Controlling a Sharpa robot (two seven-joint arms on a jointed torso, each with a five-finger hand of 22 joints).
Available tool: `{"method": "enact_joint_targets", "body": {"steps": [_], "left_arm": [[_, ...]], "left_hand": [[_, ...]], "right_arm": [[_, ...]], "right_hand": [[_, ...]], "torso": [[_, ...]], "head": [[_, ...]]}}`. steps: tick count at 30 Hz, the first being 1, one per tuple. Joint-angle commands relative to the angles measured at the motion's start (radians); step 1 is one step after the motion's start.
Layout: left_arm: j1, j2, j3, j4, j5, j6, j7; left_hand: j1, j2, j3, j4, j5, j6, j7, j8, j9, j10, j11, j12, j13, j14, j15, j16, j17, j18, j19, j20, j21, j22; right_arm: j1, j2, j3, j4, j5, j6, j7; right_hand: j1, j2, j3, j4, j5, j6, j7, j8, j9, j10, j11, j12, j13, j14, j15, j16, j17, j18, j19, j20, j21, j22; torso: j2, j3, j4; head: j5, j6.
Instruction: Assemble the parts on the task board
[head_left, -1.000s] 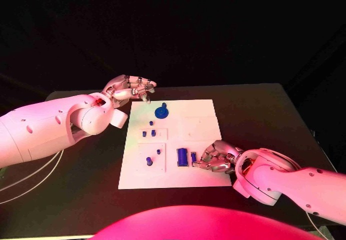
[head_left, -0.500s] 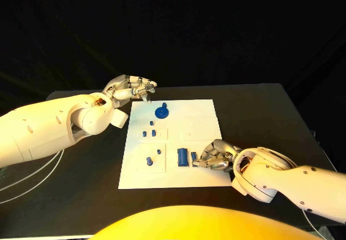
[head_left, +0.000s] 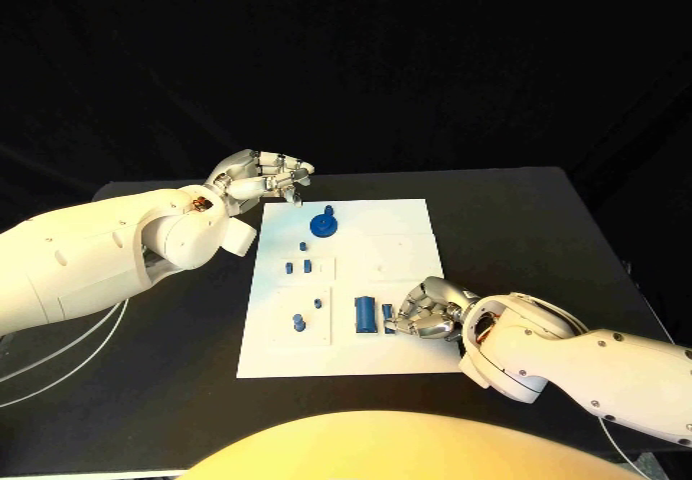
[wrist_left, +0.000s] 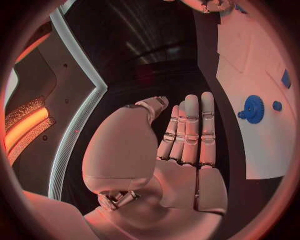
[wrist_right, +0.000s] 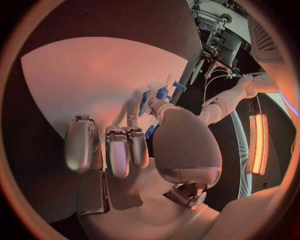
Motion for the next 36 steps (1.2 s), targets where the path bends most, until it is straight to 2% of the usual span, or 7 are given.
{"method": "enact_joint_targets", "body": {"steps": [1,11,18,22,25,30,36], "left_arm": [[0.0,0.002,0.001,0.001,-0.002,0.013,0.006],[0.0,0.003,0.001,-0.002,0.002,0.012,0.01],[-0.004,0.017,0.0,-0.022,0.032,-0.001,0.02],[-0.015,0.03,-0.001,-0.039,0.059,-0.033,0.033],[-0.021,0.044,-0.001,-0.058,0.069,-0.065,0.046],[-0.029,0.076,-0.001,-0.106,0.096,-0.126,0.087],[-0.032,0.116,-0.001,-0.165,0.156,-0.194,0.152]], "left_hand": [[-0.001,0.004,0.001,0.006,0.002,-0.008,-0.001,0.003,-0.001,-0.007,-0.003,0.006,-0.001,-0.006,0.004,0.003,0.001,0.014,0.005,-0.001,-0.006,-0.001],[-0.001,0.004,0.001,0.006,0.002,-0.008,-0.001,0.003,-0.001,-0.007,-0.003,0.006,-0.001,-0.006,0.004,0.003,0.001,0.014,0.005,-0.001,-0.006,-0.001],[0.001,0.003,-0.001,0.011,0.001,-0.009,0.0,0.004,-0.001,-0.008,-0.003,0.007,-0.002,-0.006,0.004,0.004,0.002,0.013,0.008,-0.001,-0.011,-0.005],[0.0,0.001,-0.004,0.014,0.001,-0.011,0.0,0.003,-0.001,-0.012,-0.002,0.006,-0.003,-0.011,0.005,0.002,0.001,0.013,0.007,-0.001,-0.015,-0.007],[0.008,-0.004,-0.005,0.029,0.002,-0.022,0.008,0.003,-0.002,-0.043,0.011,-0.019,-0.019,-0.068,0.019,-0.028,-0.012,0.009,-0.024,0.011,-0.055,-0.028],[0.022,-0.008,-0.008,0.047,0.002,-0.034,0.019,0.009,-0.001,-0.085,0.031,-0.072,-0.057,-0.169,0.047,-0.102,-0.058,0.005,-0.081,0.037,-0.143,-0.077],[0.046,-0.01,-0.014,0.071,0.001,-0.046,0.018,0.025,-0.008,-0.039,0.047,-0.219,-0.17,-0.228,0.077,-0.335,-0.19,0.012,-0.105,0.08,-0.323,-0.201]], "right_arm": [[-0.001,0.0,0.0,0.0,-0.017,-0.012,0.009],[0.004,-0.036,0.012,0.016,0.004,-0.092,0.111],[0.039,-0.055,0.021,-0.052,0.249,-0.167,0.396],[0.064,-0.037,0.023,-0.148,0.494,-0.164,0.586],[0.078,-0.013,0.027,-0.233,0.612,-0.142,0.685],[0.094,0.049,0.041,-0.411,0.76,-0.057,0.808],[0.102,0.121,0.052,-0.584,0.849,0.017,0.89]], "right_hand": [[0.01,0.004,-0.001,-0.004,0.003,0.005,-0.001,-0.005,0.001,0.091,0.001,0.004,0.244,0.097,-0.001,-0.001,0.235,-0.002,0.032,-0.005,0.003,0.195],[0.009,-0.007,-0.028,0.01,0.001,-0.029,0.017,-0.033,-0.009,0.083,0.015,-0.009,0.234,0.093,0.008,-0.008,0.219,0.003,0.022,0.0,-0.035,0.187],[0.047,-0.001,-0.062,0.005,0.003,-0.084,0.049,-0.092,-0.028,0.033,0.043,-0.083,0.182,0.071,0.033,-0.05,0.13,0.034,-0.034,0.023,-0.23,0.141],[0.097,0.014,-0.067,-0.008,0.004,-0.102,0.062,-0.115,-0.03,-0.049,0.055,-0.199,0.101,0.035,0.043,-0.124,0.005,0.067,-0.104,0.034,-0.457,0.079],[0.141,0.023,-0.06,-0.027,0.005,-0.16,0.089,-0.121,-0.025,-0.29,0.081,-0.488,-0.11,-0.112,0.069,-0.359,-0.323,0.125,-0.284,0.059,-0.925,-0.071],[0.172,0.021,-0.037,-0.034,0.005,-0.255,0.129,-0.118,-0.048,-0.556,0.125,-0.764,-0.367,-0.343,0.114,-0.66,-0.629,0.121,-0.39,0.101,-1.065,-0.187],[0.182,0.003,0.016,-0.031,0.003,-0.268,0.17,-0.155,-0.139,-0.597,0.172,-1.051,-0.743,-0.484,0.173,-0.964,-0.797,0.127,-0.516,0.171,-1.206,-0.428]], "torso": [[-0.001,-0.0004,-0.0002],[-0.005,-0.0021,-0.0028],[-0.025,-0.0085,-0.0045],[-0.04,-0.015,-0.0079],[-0.051,-0.0177,-0.0107],[-0.061,-0.0168,-0.0127],[-0.069,-0.0145,-0.0159]], "head": [[0.001,0.0],[0.003,0.0],[0.004,0.0],[0.003,0.02],[0.003,0.037],[0.007,0.077],[0.012,0.109]]}}
